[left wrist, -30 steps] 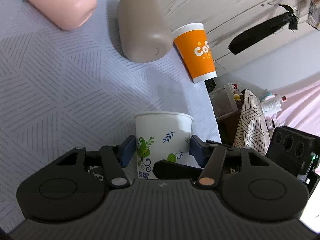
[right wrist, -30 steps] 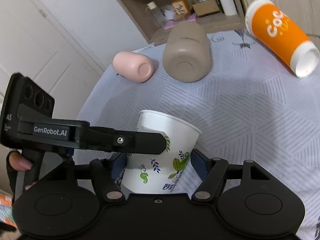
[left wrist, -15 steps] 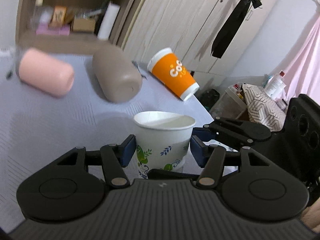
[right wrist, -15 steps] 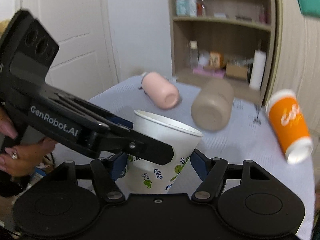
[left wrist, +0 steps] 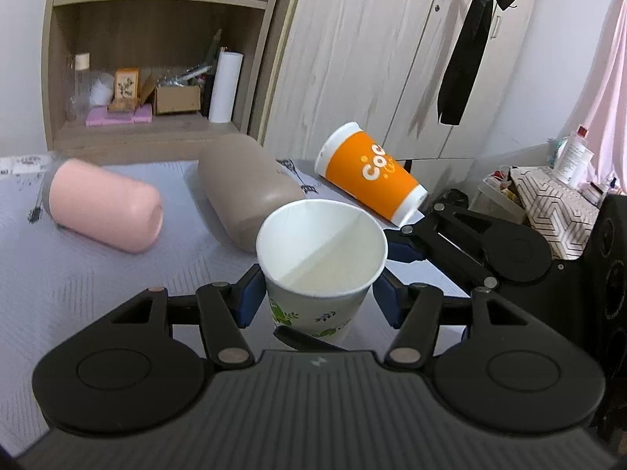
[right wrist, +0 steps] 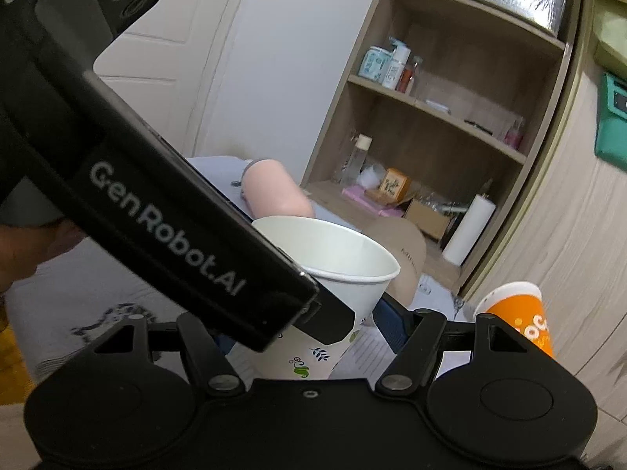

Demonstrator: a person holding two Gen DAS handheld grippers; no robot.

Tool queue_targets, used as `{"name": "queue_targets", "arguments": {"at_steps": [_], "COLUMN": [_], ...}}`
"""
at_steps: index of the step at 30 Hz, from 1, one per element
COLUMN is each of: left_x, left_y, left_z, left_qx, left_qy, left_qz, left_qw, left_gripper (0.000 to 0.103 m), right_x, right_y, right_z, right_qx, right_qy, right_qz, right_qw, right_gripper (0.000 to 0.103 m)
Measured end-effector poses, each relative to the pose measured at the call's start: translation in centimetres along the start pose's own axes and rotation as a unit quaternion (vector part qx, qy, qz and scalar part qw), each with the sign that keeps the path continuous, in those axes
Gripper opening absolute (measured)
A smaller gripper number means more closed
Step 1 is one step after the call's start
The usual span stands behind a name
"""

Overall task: Flip cup upright
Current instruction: 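Lower the white cup rim-up onto the table and open the left gripper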

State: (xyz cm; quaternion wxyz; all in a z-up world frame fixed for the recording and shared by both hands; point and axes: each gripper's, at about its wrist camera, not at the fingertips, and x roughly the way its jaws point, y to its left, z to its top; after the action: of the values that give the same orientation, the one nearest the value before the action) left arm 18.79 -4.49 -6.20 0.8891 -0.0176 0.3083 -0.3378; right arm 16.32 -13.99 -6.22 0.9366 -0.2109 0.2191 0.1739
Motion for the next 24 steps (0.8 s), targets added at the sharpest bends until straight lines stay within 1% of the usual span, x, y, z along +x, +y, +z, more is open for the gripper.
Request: {"name": "queue_targets", "arguments": {"at_steps": [3,9,12,17,19,21,24], "left_x": [0.7,2.3,3.1,3.4,3.3,3.3,2.8], "left_y": [-0.2,0.1,0.2,-0.3,-0.7,-1.0,-1.5], "left_z": [0.4,0.6,0.5,0.2,0.1,0.1,-0.1], "left_qx": [0.014,0.012,0.006,0.017,0.020,0.021,0.023], "left_qy": [-0.005,0.000,0.009,0.012,0.011,0.013,0.010], "left_qz": [0.008,0.006,0.000,0.008,0.014,0.020,0.030], "left_qw": [0.9999,0.9999,0.9999,0.9998,0.9996,0.9995,0.9992], "left_gripper": [0.059,0.059,0.059,0.060,0.063,0.075,0.078], "right_x": [0.6,1.5,2.0,2.0,1.9,1.7,1.2], "right_y": [-0.7,-1.5,-1.4,-1.6,-1.4,-1.3,-1.6], "right_z": [-0.1,-0.2,-0.2,-0.7,-0.7,-0.8,-0.9], "right_qx": [0.020,0.034,0.023,0.028,0.023,0.026,0.047], "right_qy": [-0.014,-0.002,0.014,0.022,0.028,0.037,0.046], "right_qz": [-0.009,-0.010,-0.017,-0.011,-0.011,-0.011,-0.008], "right_qw": [1.000,0.999,0.999,0.999,0.999,0.999,0.998], "right_gripper": [0.074,0.074,0.074,0.074,0.074,0.076,0.080]}}
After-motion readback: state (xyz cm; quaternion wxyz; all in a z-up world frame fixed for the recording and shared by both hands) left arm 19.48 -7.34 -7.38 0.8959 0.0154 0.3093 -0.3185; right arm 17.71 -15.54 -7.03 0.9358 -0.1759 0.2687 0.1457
